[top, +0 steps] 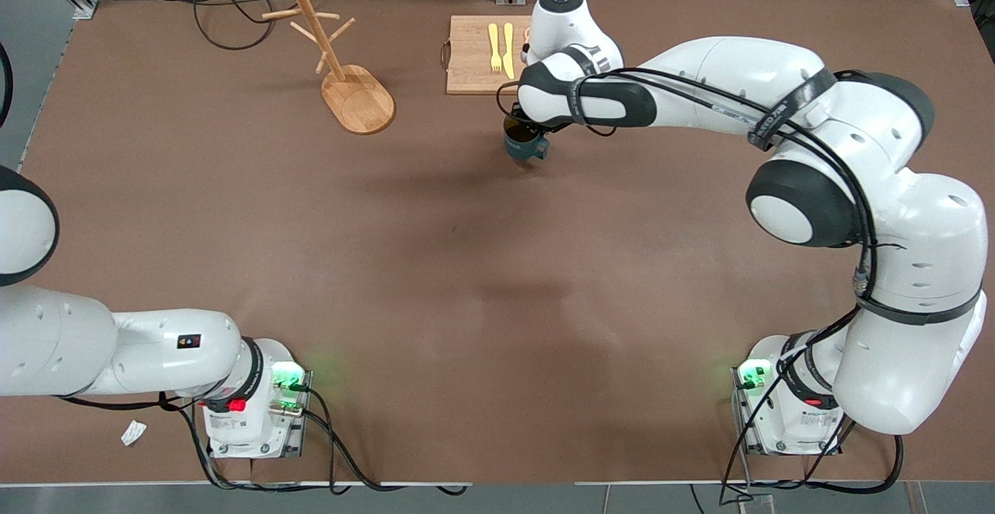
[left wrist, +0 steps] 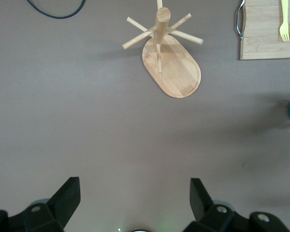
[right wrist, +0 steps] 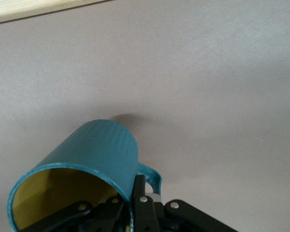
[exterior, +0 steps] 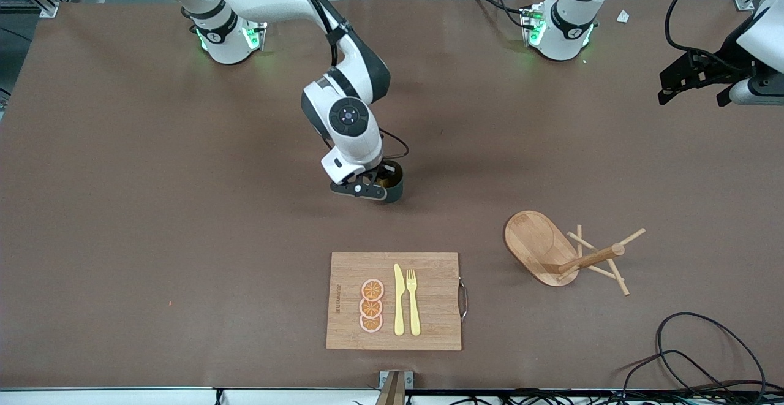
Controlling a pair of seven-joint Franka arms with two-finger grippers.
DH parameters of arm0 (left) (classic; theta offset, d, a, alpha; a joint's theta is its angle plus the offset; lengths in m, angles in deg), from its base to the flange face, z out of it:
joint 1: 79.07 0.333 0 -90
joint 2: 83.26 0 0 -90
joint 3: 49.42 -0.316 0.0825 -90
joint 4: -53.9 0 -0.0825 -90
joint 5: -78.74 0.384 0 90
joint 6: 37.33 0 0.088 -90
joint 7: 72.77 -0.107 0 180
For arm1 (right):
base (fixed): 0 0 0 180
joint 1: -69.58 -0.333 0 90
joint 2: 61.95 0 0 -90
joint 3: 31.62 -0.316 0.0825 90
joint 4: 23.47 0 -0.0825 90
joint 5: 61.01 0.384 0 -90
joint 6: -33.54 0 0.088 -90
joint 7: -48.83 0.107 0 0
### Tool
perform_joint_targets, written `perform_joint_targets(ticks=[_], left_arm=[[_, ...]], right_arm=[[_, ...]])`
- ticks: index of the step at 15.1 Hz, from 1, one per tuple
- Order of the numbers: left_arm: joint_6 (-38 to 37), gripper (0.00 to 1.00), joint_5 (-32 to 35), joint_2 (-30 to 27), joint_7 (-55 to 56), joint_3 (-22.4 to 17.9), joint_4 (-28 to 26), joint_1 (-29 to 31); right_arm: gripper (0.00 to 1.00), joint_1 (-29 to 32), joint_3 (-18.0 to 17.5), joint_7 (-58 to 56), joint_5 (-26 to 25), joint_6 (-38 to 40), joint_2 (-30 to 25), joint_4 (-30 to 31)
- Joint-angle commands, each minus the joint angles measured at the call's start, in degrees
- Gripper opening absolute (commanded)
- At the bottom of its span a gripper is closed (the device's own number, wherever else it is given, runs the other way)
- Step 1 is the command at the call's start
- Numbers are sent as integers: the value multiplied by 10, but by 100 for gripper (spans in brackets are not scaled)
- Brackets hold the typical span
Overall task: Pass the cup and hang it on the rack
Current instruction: 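Carry the teal mug with the right gripper toward the table middle, then set the mug down upright and withdraw the right gripper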
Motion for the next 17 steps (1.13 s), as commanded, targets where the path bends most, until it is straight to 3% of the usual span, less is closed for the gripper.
perform_joint_targets(ticks=[1,3,6,7,8,9,13,17], left_arm=[[-7,100,0,-6,2,1,6,0],[-8,100,0,-5,1,2,5,1],[-5,100,0,4,4,1,16,-3],[-5,100,0,12,4,1,22,-3],[-5,100,1,15,4,2,23,-3],[-5,100,5,15,4,2,23,-3],[-5,100,10,20,3,5,23,-8],[-4,100,8,55,4,23,43,-10]], right_arm=[[1,-4,6,6,15,12,22,-28],[7,-4,6,6,17,11,24,-28],[8,-4,5,6,31,10,24,-28],[14,-4,5,6,34,8,26,-28],[45,-5,5,8,35,8,27,-28],[99,-5,5,9,33,7,27,-28],[100,2,6,5,31,32,19,-49],[100,38,9,-55,31,152,-4,-101]])
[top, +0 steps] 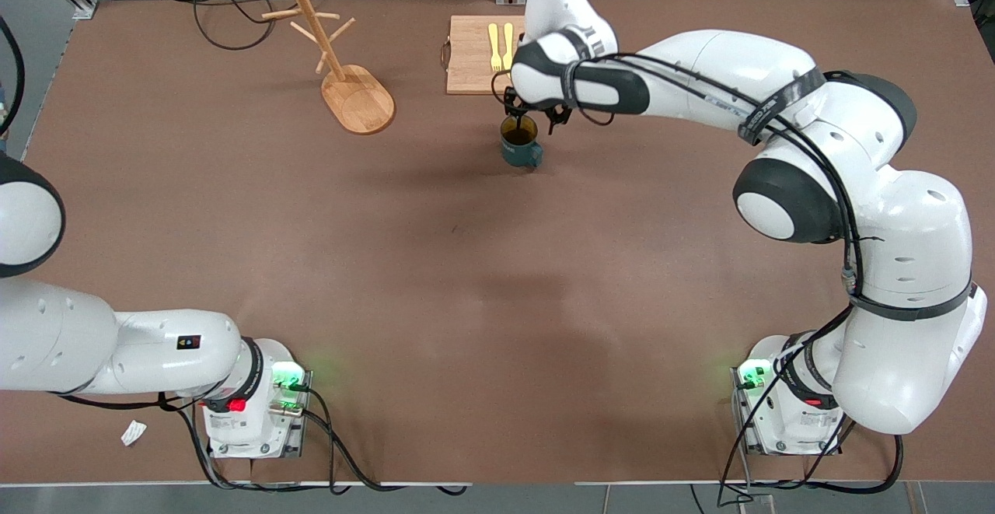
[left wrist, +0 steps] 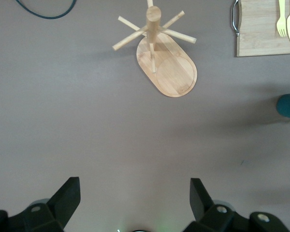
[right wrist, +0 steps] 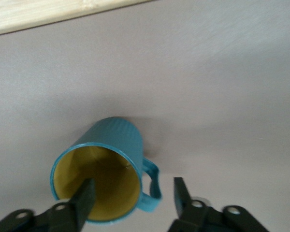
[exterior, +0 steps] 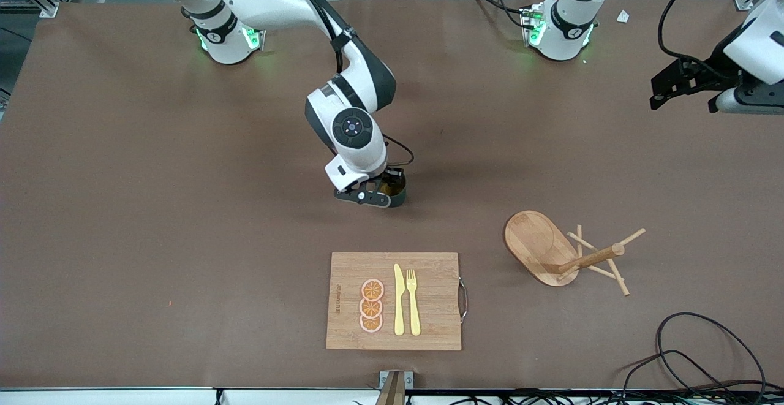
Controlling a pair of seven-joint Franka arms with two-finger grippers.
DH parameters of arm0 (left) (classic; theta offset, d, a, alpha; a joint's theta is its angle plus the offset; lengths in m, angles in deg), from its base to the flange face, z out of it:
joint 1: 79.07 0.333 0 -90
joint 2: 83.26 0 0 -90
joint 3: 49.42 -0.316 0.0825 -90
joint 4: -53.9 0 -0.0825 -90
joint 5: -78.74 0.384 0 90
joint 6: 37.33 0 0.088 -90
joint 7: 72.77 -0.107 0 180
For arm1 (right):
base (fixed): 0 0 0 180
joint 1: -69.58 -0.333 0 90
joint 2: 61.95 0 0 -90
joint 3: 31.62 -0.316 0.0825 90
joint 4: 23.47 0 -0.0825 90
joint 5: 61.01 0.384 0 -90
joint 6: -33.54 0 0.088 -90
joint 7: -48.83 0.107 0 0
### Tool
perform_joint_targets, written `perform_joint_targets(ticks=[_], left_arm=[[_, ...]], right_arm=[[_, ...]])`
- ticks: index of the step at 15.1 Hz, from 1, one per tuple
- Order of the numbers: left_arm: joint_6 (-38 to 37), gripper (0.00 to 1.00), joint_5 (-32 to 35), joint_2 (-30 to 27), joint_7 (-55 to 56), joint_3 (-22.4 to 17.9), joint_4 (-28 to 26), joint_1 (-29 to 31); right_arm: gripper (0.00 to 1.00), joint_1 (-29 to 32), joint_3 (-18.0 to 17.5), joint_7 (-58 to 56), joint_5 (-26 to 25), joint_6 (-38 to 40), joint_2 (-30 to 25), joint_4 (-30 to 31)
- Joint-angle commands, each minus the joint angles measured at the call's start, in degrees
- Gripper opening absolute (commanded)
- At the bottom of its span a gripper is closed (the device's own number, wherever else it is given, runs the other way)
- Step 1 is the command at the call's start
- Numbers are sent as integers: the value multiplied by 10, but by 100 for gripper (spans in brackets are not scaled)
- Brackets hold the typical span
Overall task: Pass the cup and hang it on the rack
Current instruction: 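Set the mug down upright and withdraw the right gripper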
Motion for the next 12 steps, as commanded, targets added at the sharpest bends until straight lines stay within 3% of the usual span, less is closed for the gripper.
perform_joint_targets(ticks=[1,6,9,12], left_arm=[[-5,100,7,34,6,14,33,-4],[12,100,7,60,117,72,37,-6],[48,100,8,94,196,115,41,-10],[86,100,29,127,278,124,42,-68]], right_arm=[[100,45,-1,-63,6,87,-42,-24],[100,188,1,-241,-20,231,-132,-17],[100,250,1,-309,-86,276,-166,-17],[100,323,2,-354,-92,281,-187,-22]])
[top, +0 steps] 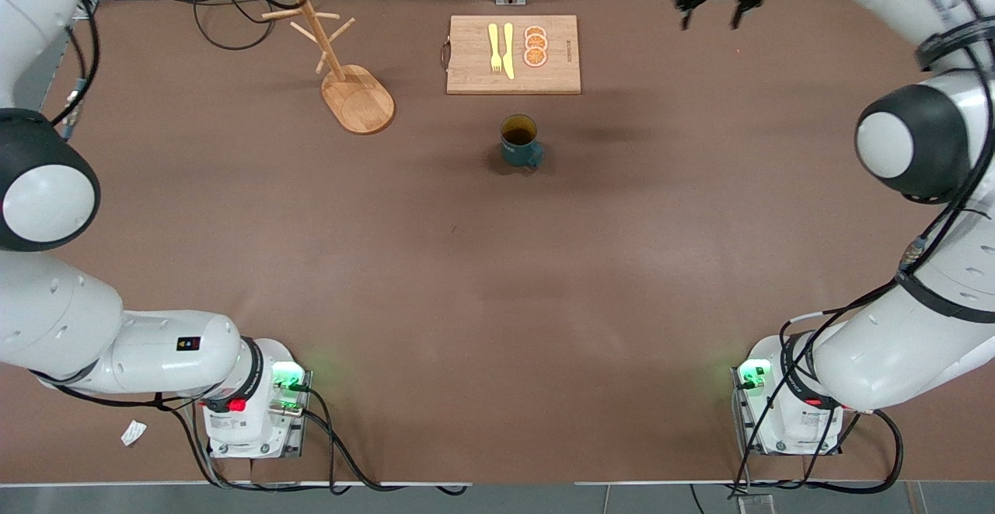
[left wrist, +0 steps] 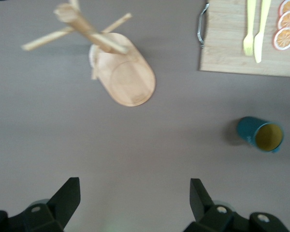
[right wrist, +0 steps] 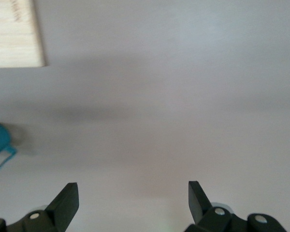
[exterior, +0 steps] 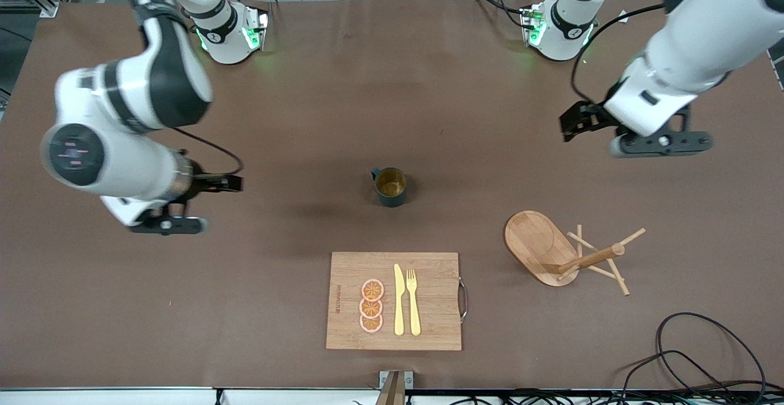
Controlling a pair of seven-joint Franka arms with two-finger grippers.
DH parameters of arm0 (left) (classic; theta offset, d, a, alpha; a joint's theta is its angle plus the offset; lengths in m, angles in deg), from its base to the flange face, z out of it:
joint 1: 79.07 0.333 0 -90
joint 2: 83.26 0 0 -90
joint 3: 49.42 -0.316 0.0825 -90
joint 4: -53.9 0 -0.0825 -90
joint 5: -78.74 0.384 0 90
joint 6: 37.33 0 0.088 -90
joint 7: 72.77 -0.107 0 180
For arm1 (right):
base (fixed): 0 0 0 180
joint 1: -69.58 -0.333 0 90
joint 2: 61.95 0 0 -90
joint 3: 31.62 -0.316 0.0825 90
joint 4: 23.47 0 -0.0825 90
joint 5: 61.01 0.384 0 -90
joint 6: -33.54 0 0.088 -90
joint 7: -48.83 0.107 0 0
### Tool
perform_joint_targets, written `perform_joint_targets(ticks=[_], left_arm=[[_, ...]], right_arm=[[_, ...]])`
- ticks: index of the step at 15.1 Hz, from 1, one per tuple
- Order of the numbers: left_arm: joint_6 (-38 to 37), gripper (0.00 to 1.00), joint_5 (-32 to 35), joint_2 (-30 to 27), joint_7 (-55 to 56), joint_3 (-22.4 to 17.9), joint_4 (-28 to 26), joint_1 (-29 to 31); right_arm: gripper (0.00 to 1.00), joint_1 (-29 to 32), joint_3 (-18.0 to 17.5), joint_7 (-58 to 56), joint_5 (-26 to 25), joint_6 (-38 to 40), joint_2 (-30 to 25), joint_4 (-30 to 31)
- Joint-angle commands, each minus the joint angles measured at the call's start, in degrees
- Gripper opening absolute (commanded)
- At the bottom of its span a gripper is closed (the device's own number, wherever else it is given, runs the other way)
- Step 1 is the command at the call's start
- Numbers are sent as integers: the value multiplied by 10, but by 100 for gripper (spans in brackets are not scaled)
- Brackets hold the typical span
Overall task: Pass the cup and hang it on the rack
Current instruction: 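Set the mug down upright and withdraw the right gripper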
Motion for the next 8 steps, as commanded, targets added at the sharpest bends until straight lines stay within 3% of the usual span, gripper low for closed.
perform_joint_targets(ticks=[1,4,8], left_arm=[[30,100,30,50,87,5,28,-67],[67,100,77,104,219,5,39,-141],[127,100,124,164,337,-1,50,-227]], right_arm=[[100,62,-12,-21,-18,0,-27,16],[100,102,-10,-81,-63,2,-29,2],[100,179,-13,-148,-49,40,-28,-4]])
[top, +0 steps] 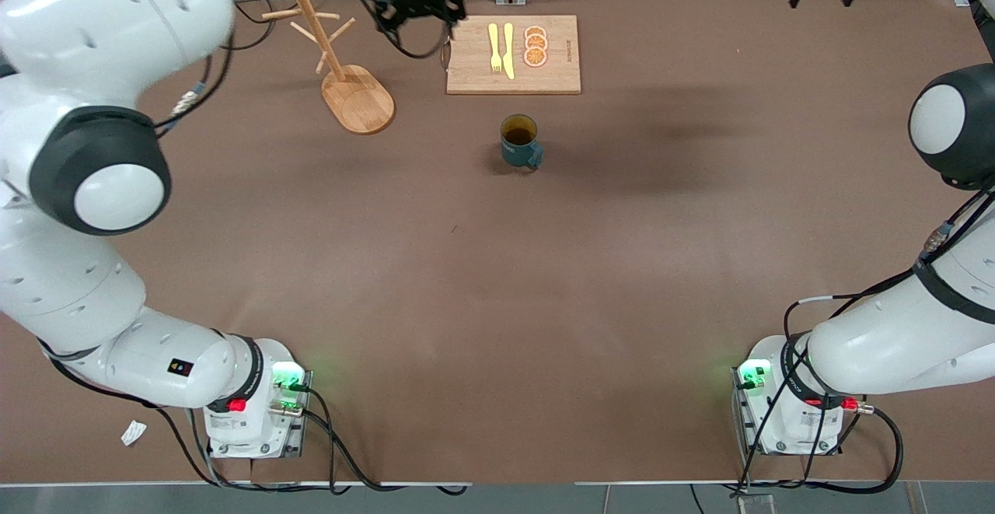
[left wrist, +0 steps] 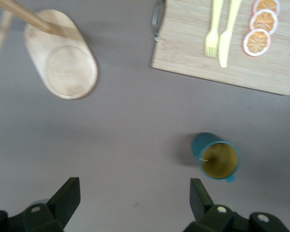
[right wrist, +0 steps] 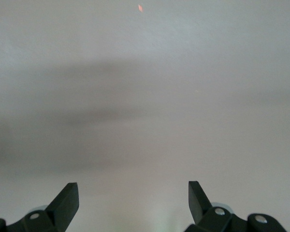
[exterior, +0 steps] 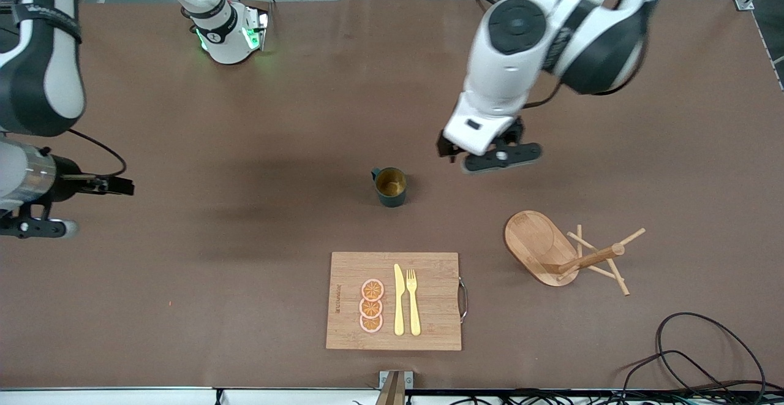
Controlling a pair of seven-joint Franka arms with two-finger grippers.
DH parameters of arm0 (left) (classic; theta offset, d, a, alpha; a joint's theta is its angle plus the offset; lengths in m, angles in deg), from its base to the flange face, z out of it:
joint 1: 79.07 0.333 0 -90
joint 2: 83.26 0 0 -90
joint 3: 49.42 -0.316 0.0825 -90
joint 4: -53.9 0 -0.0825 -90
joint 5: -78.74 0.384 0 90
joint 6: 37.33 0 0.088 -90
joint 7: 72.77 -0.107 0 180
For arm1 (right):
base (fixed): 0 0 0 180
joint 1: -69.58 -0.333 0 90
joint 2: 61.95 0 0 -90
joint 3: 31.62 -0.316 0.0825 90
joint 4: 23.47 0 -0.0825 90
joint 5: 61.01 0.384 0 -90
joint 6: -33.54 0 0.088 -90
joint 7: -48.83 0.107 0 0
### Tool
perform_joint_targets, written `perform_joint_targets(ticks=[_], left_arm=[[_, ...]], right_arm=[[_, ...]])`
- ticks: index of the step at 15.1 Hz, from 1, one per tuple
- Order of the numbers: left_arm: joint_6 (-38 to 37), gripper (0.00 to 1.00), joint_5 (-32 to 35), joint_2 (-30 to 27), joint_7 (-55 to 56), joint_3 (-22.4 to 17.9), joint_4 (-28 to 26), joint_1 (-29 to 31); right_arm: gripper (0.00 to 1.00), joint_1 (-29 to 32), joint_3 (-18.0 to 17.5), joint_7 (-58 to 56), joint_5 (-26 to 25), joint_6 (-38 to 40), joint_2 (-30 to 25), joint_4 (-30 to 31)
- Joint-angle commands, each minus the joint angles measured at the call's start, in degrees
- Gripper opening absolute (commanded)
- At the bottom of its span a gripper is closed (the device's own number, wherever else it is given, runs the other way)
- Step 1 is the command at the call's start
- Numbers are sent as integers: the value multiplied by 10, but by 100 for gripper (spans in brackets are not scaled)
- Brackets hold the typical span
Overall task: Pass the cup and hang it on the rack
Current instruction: 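Move the left gripper above the teal mug's handle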
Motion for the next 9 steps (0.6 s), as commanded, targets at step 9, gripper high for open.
perform_joint_targets(ticks=[9], left_arm=[[60,100,159,163,278,-10,94,-160]], right_arm=[[100,36,-18,-24,5,16,-5,-14]])
